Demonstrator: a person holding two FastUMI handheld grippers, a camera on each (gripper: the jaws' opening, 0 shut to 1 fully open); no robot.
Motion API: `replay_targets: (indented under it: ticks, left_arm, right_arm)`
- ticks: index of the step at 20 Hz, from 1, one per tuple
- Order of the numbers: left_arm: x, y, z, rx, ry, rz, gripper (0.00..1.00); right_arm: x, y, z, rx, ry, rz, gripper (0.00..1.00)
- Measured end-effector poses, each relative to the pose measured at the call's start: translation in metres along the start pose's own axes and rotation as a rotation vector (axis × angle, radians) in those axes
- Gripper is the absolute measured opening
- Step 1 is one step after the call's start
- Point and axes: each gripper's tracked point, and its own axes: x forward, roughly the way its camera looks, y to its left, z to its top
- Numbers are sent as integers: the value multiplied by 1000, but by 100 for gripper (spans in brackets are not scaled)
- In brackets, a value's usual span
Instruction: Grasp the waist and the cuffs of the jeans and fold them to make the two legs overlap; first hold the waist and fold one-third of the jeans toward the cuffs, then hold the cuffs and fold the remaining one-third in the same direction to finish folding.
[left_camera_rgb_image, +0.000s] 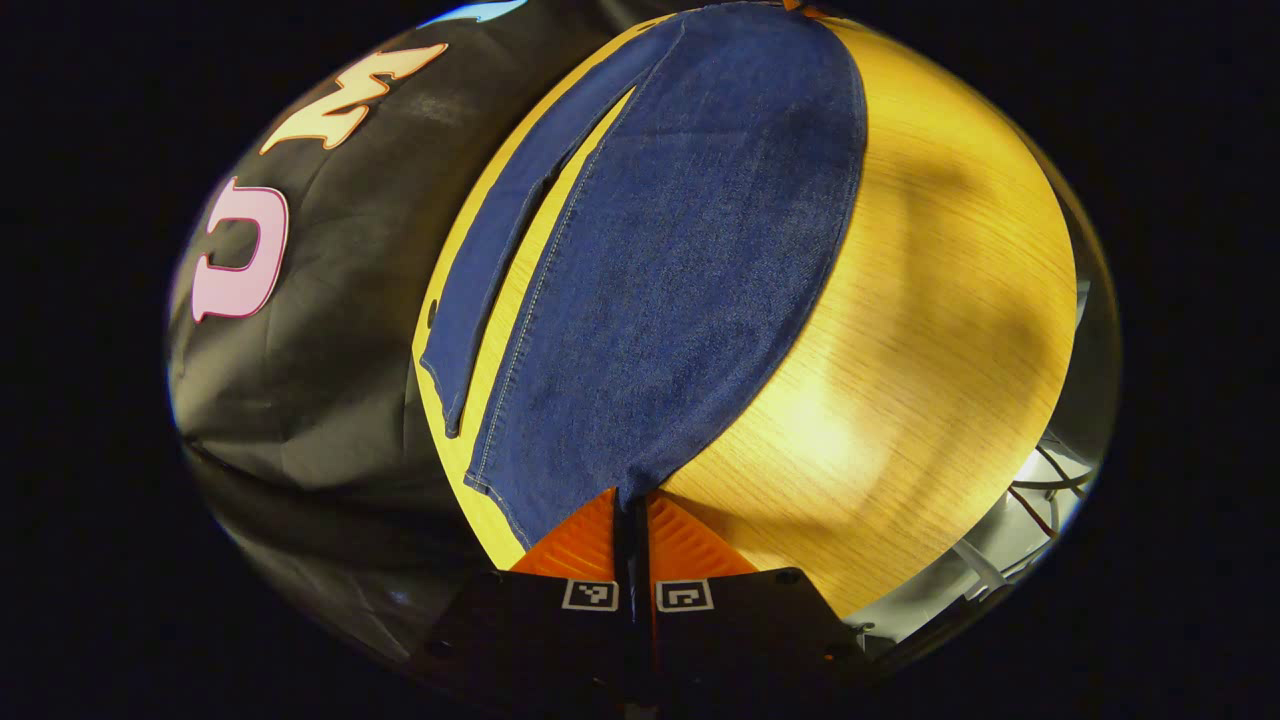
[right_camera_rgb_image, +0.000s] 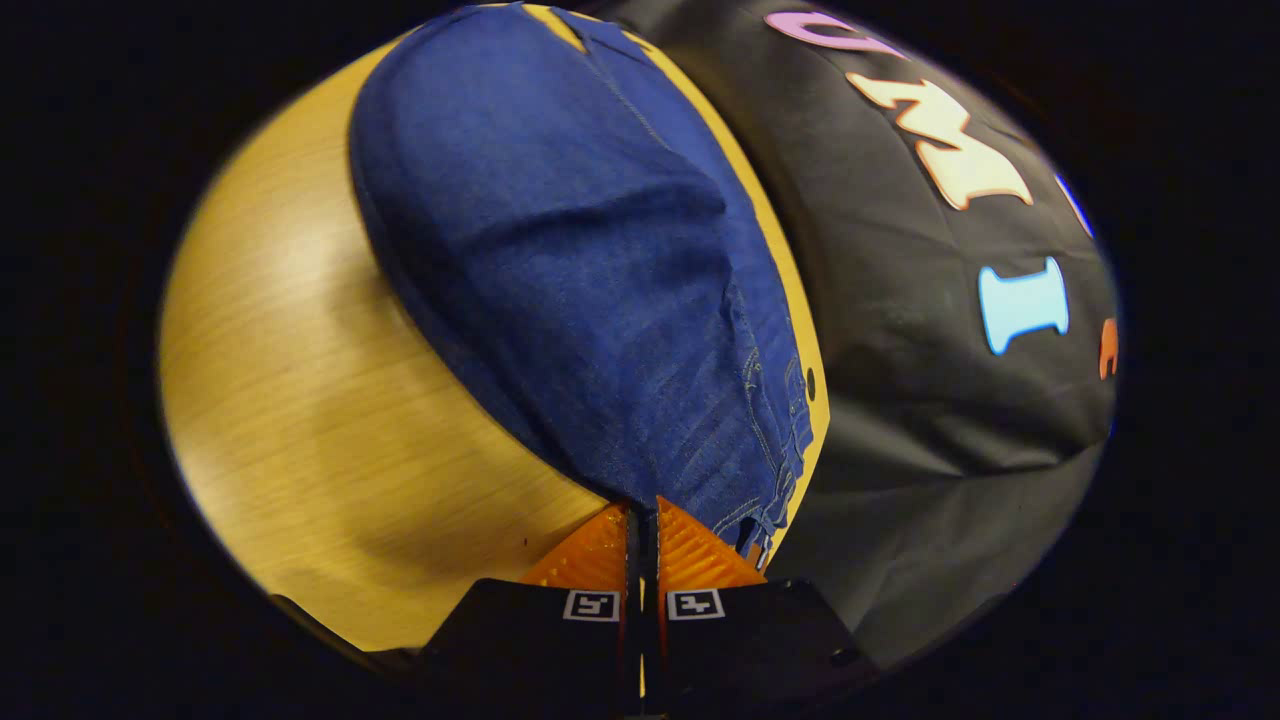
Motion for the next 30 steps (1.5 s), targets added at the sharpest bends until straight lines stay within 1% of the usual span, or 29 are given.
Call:
replay_targets:
  ticks: [2, 3, 4, 5, 8, 11, 12, 13, 19, 22, 24, 26, 27, 28, 30]
  left_arm:
    - [1, 0, 0, -20, 3, 2, 0]
    - [0, 2, -1, -51, 4, 3, 0]
    - [-1, 3, 0, -90, 6, 7, 0]
    - [-4, 10, 2, -128, -1, 26, 0]
    - [-15, 27, 7, -249, -14, 68, 0]
    - [-26, 56, 15, -343, -39, 115, 0]
    - [-27, 66, 18, -378, -45, 130, 0]
    - [-27, 77, 20, -404, -49, 145, 0]
    - [-23, 149, 51, -491, -105, 232, 0]
    - [-16, 184, 69, -539, -131, 267, 0]
    - [-4, 209, 79, -584, -135, 304, 0]
    - [9, 230, 89, -645, -131, 334, 0]
    - [18, 237, 94, -666, -125, 335, 0]
    - [25, 245, 99, -685, -125, 348, 0]
    - [44, 262, 111, -714, -123, 354, 0]
  right_arm:
    - [-3, 0, 3, 19, 9, -7, 3]
    - [-5, -2, 1, 39, 21, -16, 4]
    - [-8, -5, 1, 72, 21, -27, 4]
    - [-13, -10, 3, 109, 23, -43, 2]
    - [-28, -31, 11, 202, 16, -90, 4]
    - [-41, -62, 24, 266, -11, -173, 4]
    - [-47, -74, 30, 292, -26, -202, 1]
    - [-49, -82, 33, 319, -26, -218, 3]
    - [-42, -142, 64, 483, -94, -323, 2]
    - [-31, -175, 81, 591, -136, -379, 2]
    - [-16, -198, 98, 701, -179, -418, 2]
    - [4, -213, 113, 825, -194, -434, 2]
    - [16, -220, 120, 881, -210, -445, 2]
    - [27, -226, 127, 923, -225, -446, 2]
    - [52, -236, 135, 959, -237, -435, 2]
